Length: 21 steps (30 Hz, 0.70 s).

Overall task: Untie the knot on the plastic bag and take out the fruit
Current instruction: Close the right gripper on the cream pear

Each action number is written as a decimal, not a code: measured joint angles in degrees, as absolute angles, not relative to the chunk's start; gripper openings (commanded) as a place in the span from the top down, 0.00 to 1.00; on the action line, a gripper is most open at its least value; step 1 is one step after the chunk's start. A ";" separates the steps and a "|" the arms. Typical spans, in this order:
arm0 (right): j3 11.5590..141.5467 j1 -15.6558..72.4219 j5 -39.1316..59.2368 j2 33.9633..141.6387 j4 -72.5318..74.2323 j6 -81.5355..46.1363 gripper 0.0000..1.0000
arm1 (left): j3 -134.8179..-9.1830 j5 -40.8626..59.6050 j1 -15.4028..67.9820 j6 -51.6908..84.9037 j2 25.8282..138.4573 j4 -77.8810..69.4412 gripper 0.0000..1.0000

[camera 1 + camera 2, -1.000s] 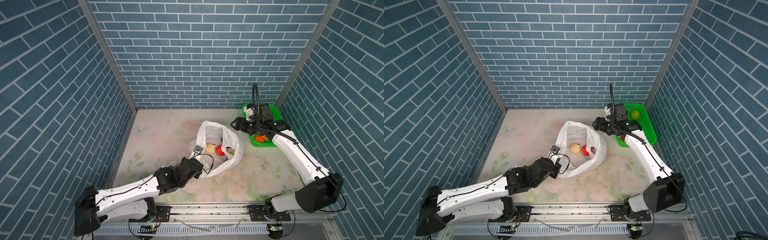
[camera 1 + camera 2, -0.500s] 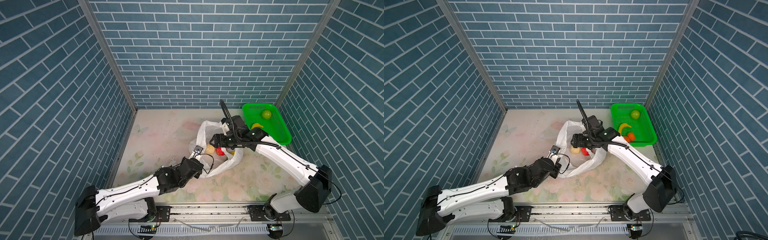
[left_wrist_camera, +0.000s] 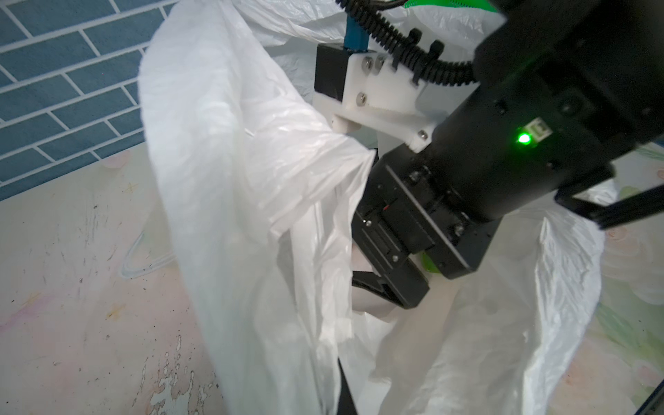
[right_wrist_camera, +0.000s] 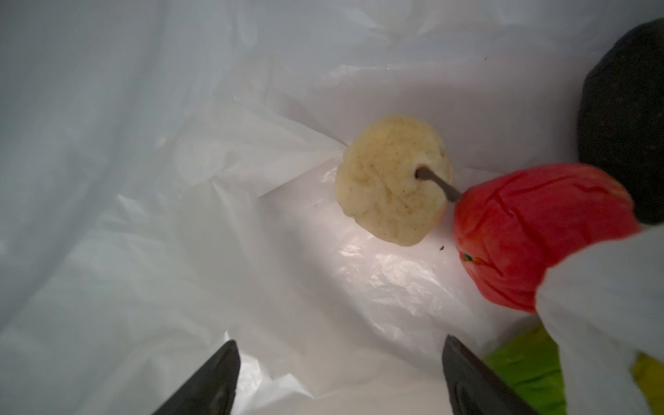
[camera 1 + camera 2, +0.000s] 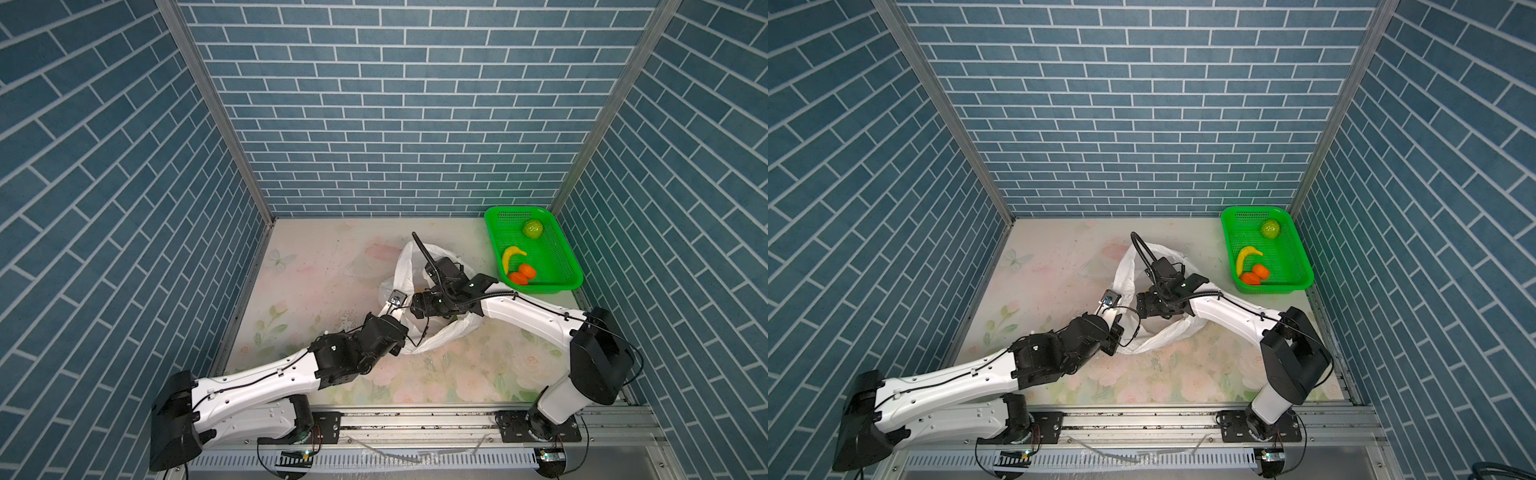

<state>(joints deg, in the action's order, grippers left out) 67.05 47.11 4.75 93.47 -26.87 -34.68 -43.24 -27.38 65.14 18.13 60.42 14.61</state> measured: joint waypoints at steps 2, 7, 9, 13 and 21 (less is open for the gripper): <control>67.07 47.11 3.99 95.11 -25.17 -34.68 0.12 | -43.27 -27.38 65.14 18.13 60.51 14.63 1.00; 67.18 47.09 0.89 100.20 -21.80 -34.79 0.11 | -43.27 -27.38 65.14 18.13 60.86 14.63 1.00; 67.35 47.09 -0.38 102.24 -21.06 -35.18 0.11 | -43.27 -27.35 65.14 18.15 61.01 14.57 1.00; 68.55 47.09 -2.59 105.30 -19.97 -35.75 0.11 | -43.29 -27.35 65.14 18.15 61.43 14.39 1.00; 69.08 46.74 -5.45 107.22 -16.80 -35.77 0.11 | -43.97 -27.38 65.14 18.15 61.52 14.31 1.00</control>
